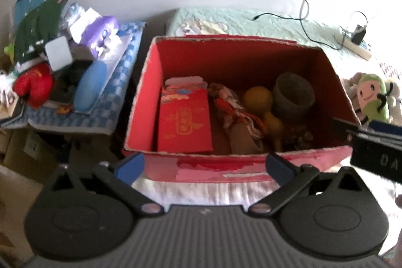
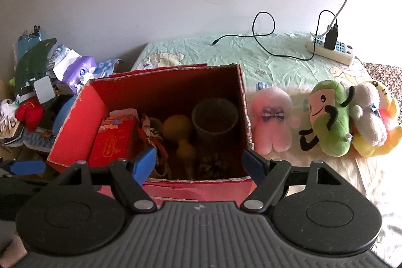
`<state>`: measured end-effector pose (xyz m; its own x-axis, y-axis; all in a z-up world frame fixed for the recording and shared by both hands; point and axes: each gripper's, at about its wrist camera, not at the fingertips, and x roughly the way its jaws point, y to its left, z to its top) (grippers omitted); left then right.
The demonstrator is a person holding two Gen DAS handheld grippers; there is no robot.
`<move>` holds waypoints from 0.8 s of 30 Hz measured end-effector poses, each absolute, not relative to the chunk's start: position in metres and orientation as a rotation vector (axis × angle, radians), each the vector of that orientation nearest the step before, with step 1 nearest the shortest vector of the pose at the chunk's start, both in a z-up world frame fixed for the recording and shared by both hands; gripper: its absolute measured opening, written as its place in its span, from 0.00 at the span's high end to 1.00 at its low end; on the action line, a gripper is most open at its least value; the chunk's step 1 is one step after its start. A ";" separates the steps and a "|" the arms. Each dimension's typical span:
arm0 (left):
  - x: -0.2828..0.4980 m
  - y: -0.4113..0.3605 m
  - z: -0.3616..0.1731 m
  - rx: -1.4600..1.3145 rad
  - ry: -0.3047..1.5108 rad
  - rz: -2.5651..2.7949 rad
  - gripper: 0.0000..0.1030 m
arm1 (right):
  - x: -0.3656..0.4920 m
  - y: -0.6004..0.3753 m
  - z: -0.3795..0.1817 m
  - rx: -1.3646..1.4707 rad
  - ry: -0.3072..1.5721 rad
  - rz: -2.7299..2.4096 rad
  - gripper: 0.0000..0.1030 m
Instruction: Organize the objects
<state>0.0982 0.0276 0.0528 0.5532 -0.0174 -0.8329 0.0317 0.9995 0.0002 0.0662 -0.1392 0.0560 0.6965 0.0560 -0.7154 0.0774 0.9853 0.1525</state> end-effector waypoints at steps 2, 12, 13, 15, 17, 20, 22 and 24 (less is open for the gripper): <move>0.102 0.031 0.052 0.025 0.981 -0.001 0.01 | 0.069 -0.137 0.056 0.172 0.802 -0.015 0.24; 0.108 0.042 0.051 0.079 0.954 0.047 0.01 | 0.079 -0.132 0.052 0.206 0.815 -0.033 0.24; 0.108 0.044 0.051 0.074 0.951 0.053 0.01 | 0.079 -0.130 0.053 0.197 0.814 -0.034 0.24; 0.107 0.046 0.052 0.074 0.938 0.061 0.01 | 0.078 -0.126 0.054 0.176 0.809 -0.038 0.24; 0.105 0.046 0.053 0.081 0.927 0.065 0.01 | 0.077 -0.124 0.057 0.174 0.806 -0.037 0.24; 0.102 0.046 0.056 0.093 0.908 0.066 0.01 | 0.077 -0.122 0.060 0.162 0.800 -0.043 0.24; 0.101 0.047 0.057 0.108 0.895 0.077 0.00 | 0.077 -0.120 0.061 0.152 0.795 -0.048 0.24; 0.102 0.049 0.056 0.111 0.887 0.089 0.00 | 0.076 -0.119 0.061 0.147 0.790 -0.046 0.24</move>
